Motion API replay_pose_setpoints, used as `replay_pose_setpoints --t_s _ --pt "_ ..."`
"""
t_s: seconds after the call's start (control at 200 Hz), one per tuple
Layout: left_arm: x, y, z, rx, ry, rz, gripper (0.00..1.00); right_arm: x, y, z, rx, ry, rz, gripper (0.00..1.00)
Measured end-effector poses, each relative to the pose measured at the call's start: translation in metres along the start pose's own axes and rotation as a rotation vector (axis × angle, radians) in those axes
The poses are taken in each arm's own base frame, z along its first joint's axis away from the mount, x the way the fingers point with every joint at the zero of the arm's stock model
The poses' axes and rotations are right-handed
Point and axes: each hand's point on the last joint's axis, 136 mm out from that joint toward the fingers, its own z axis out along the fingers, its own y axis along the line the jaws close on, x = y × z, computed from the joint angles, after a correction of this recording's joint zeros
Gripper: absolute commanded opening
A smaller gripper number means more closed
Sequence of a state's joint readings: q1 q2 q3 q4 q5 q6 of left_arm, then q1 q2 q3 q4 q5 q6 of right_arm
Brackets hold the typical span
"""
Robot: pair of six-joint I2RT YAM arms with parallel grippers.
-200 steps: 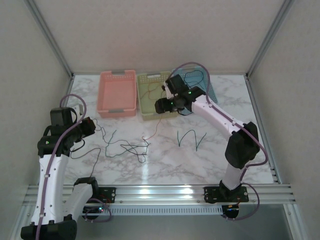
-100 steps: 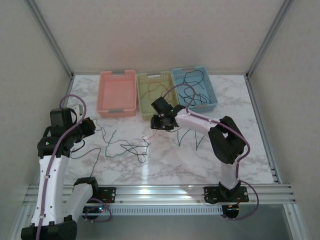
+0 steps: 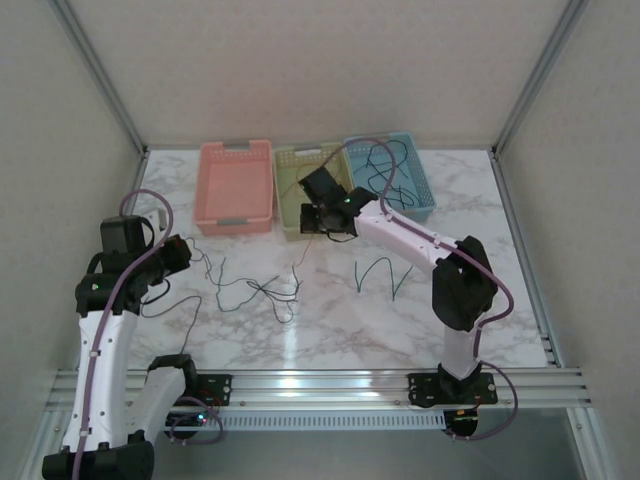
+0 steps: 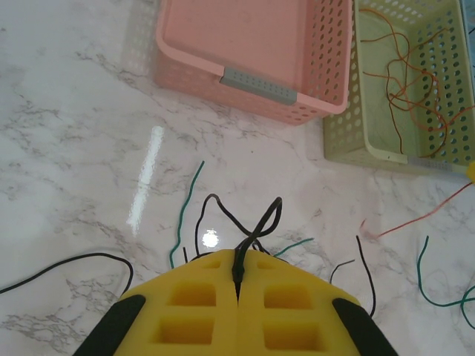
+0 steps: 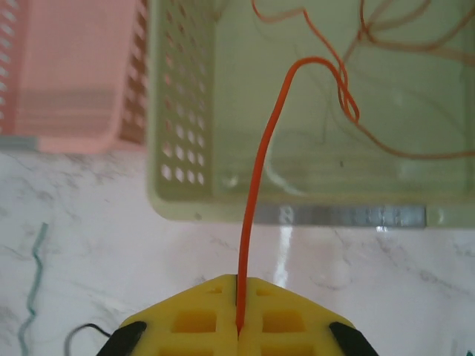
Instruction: Untangle the cables
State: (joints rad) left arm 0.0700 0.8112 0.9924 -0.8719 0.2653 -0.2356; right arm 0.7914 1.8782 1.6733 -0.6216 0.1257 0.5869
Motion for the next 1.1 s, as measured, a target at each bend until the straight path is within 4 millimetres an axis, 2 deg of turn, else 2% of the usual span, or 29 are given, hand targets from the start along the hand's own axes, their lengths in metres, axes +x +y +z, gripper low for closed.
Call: replay_pose_setpoints --t_s 0.11,0.235,0.315,0.416,0.511,0.726,0.766,0.871,0.906,1.001,1.101 --pt "0.000 0.000 0.000 0.000 0.000 0.000 0.00 -0.063 0.024 -0.046 -0.062 -0.151 -0.024 0.00" --pt "0.001 0.000 0.001 -0.001 0.002 0.000 0.00 -0.131 0.028 -0.090 -0.094 -0.304 -0.011 0.00" --pt "0.001 0.001 0.001 -0.001 0.004 -0.001 0.00 -0.164 0.024 -0.101 -0.097 -0.368 0.003 0.00" --pt "0.002 0.001 0.002 -0.003 0.006 -0.001 0.00 -0.186 0.018 -0.090 -0.077 -0.387 0.004 0.00" --pt "0.002 0.001 0.002 -0.003 0.006 -0.001 0.00 -0.190 0.012 -0.066 -0.052 -0.364 0.004 0.00" --pt "0.002 0.001 0.002 -0.002 0.007 -0.002 0.00 -0.170 -0.016 -0.001 0.031 -0.246 -0.003 0.00" --pt "0.002 0.001 0.002 -0.002 0.006 -0.001 0.00 -0.165 -0.021 0.010 0.046 -0.224 -0.006 0.07" --pt "0.002 0.001 0.003 -0.001 0.004 -0.001 0.00 -0.151 -0.031 0.036 0.072 -0.168 -0.021 0.45" --pt "0.002 0.001 0.003 -0.002 0.005 -0.001 0.00 -0.146 -0.032 0.045 0.074 -0.151 -0.030 0.54" --pt "0.002 0.001 0.003 -0.002 0.005 -0.001 0.00 -0.132 -0.034 0.063 0.079 -0.095 -0.051 0.70" --pt "0.002 0.001 0.003 -0.002 0.005 -0.001 0.00 -0.120 -0.035 0.066 0.096 -0.057 -0.094 0.72"
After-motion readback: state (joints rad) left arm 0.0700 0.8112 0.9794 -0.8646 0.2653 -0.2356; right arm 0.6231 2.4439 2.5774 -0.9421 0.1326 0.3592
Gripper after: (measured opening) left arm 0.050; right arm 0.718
